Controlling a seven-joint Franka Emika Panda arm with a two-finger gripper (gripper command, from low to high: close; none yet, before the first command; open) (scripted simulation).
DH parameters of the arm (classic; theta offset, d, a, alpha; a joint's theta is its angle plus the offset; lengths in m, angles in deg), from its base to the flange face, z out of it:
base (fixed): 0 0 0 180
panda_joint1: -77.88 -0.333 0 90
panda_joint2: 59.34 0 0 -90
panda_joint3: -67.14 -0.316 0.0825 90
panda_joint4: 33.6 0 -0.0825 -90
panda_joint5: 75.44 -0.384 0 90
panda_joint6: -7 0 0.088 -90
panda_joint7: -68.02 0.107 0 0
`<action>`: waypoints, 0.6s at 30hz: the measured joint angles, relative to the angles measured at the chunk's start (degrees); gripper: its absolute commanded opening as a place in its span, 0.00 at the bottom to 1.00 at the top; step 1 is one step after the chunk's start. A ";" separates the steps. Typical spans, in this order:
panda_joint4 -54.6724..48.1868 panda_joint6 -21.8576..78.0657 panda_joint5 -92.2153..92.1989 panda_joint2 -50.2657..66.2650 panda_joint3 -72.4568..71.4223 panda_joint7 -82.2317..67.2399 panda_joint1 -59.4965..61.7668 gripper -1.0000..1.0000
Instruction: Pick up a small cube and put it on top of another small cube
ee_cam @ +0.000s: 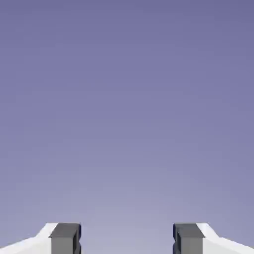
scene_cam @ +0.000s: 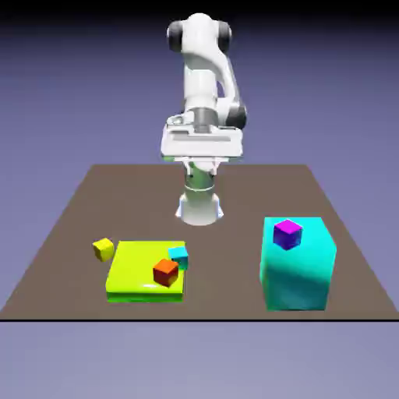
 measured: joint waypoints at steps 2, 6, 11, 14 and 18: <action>-2.67 4.27 -1.15 4.15 2.34 -0.86 0.79 0.50; -8.02 12.82 -3.45 12.46 7.02 -2.58 2.37 0.50; -14.71 23.50 -6.32 22.84 12.87 -4.74 4.31 0.50; -18.72 29.90 -8.04 29.07 16.39 -6.03 6.06 0.50; -24.07 38.45 -10.34 37.37 21.07 -7.75 7.23 0.50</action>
